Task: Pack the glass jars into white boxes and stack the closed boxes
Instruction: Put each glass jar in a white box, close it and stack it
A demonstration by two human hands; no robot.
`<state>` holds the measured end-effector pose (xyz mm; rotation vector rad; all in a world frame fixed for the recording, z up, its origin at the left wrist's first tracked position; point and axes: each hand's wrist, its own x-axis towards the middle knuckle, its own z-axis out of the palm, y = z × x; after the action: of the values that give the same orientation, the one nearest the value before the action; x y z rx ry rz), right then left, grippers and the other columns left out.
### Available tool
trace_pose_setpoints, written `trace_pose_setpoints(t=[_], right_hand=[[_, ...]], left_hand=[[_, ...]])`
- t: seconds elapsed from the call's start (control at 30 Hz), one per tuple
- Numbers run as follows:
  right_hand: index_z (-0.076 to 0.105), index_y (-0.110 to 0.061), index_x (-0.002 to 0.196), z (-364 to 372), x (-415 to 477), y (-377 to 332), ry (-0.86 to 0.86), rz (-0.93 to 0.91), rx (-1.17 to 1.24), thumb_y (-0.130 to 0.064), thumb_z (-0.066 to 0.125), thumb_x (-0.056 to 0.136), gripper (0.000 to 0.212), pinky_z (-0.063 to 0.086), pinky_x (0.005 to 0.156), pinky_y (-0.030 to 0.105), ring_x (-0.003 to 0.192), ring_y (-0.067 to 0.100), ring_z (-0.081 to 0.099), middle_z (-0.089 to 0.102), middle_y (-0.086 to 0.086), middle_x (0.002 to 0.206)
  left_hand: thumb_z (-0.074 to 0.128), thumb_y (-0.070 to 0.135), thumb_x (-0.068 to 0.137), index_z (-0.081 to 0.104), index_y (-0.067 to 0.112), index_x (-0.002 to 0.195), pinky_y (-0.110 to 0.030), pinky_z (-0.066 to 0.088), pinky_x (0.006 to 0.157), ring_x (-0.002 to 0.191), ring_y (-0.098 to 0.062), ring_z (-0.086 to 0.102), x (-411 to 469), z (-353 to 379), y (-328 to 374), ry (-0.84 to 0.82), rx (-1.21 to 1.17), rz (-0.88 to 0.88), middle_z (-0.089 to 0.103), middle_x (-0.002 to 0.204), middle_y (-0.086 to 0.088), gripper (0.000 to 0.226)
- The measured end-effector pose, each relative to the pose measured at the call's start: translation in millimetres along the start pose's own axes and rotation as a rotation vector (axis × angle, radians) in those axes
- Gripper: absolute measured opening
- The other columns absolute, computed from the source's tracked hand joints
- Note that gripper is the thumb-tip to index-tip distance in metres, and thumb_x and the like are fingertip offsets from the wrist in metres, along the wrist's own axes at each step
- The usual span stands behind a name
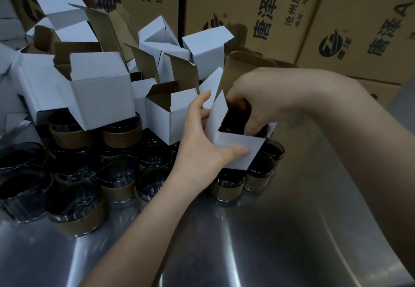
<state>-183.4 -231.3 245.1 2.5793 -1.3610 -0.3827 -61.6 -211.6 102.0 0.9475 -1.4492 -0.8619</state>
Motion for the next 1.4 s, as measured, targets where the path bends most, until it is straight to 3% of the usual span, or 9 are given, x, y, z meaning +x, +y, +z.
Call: trace_pose_setpoints(t=[0.17,0.33,0.43,0.6,0.77,0.93,1.13,1.27,1.4], right_hand=[[0.063,-0.027,0.089,10,3,-1,0.048,-0.038,0.051,-0.026,0.076,0.080,0.016,0.040,0.057,0.026,0.077,0.014,0.054,0.058,-0.003,0.087],[0.062,-0.033,0.127,21,-12,9,0.295,-0.048,0.402,-0.021,0.073,0.081,0.049,0.046,0.086,0.022,0.105,0.004,0.052,0.059,-0.014,0.117],[0.064,-0.031,0.122,41,-21,9,0.570,0.016,0.777,-0.006,0.062,0.087,0.044,0.051,0.096,0.028,0.113,-0.001,0.056,0.062,-0.017,0.118],[0.064,-0.018,0.105,82,-8,-5,0.950,0.274,1.315,0.007,0.066,0.083,0.034,0.056,0.089,0.031,0.092,0.012,0.066,0.066,0.007,0.107],[0.055,-0.022,0.131,107,11,-2,0.775,0.400,1.591,-0.011,0.078,0.080,0.057,0.051,0.070,0.015,0.086,0.004,0.069,0.066,0.001,0.113],[0.053,-0.023,0.139,117,14,-2,0.769,0.287,1.546,-0.007,0.068,0.088,0.056,0.052,0.085,0.018,0.094,0.001,0.067,0.066,-0.003,0.121],[0.059,-0.030,0.123,122,16,-4,0.817,0.160,1.542,-0.002,0.060,0.092,0.042,0.049,0.082,0.012,0.099,-0.003,0.065,0.068,-0.007,0.117],[0.066,-0.028,0.112,126,17,-3,0.821,0.157,1.497,-0.007,0.048,0.094,0.033,0.051,0.091,0.024,0.107,0.005,0.064,0.071,-0.011,0.111],[0.075,-0.035,0.094,121,15,-5,0.782,0.162,1.672,-0.024,0.039,0.087,0.038,0.053,0.082,0.022,0.100,0.007,0.068,0.074,-0.008,0.104]], left_hand=[[0.091,0.026,0.062,0.023,0.065,0.117,-0.010,0.047,0.076,0.108,0.010,0.049,-1,-2,1,0.043,0.065,0.038,0.044,0.115,0.025,0.095],[0.085,0.039,0.064,0.026,0.058,0.118,-0.043,0.054,0.090,0.118,-0.016,0.051,-3,-2,2,0.053,0.119,0.025,0.043,0.128,0.010,0.083],[0.081,0.044,0.065,0.030,0.056,0.119,-0.046,0.054,0.090,0.120,-0.019,0.050,-3,-4,3,0.073,0.140,0.009,0.042,0.130,0.007,0.075],[0.083,0.038,0.072,0.043,0.047,0.117,-0.041,0.052,0.094,0.115,-0.011,0.049,-4,-3,0,0.100,0.225,0.017,0.042,0.123,0.013,0.061],[0.083,0.035,0.071,0.047,0.049,0.103,-0.039,0.050,0.097,0.112,-0.009,0.050,-3,-5,1,0.086,0.249,0.015,0.044,0.116,0.016,0.050],[0.083,0.030,0.072,0.048,0.047,0.101,-0.040,0.049,0.099,0.114,-0.009,0.050,-1,-5,1,0.053,0.210,-0.007,0.043,0.117,0.016,0.049],[0.077,0.043,0.077,0.049,0.041,0.109,-0.038,0.048,0.101,0.119,-0.006,0.049,-1,-3,3,0.036,0.086,-0.061,0.047,0.126,0.012,0.043],[0.046,0.069,0.080,0.056,0.044,0.105,-0.040,0.048,0.101,0.115,-0.004,0.055,0,-1,6,0.079,-0.097,-0.149,0.057,0.123,0.011,0.036],[0.039,0.069,0.086,0.060,0.034,0.124,-0.034,0.058,0.083,0.102,-0.008,0.068,3,-1,6,0.099,-0.313,-0.173,0.069,0.114,0.007,0.056]])
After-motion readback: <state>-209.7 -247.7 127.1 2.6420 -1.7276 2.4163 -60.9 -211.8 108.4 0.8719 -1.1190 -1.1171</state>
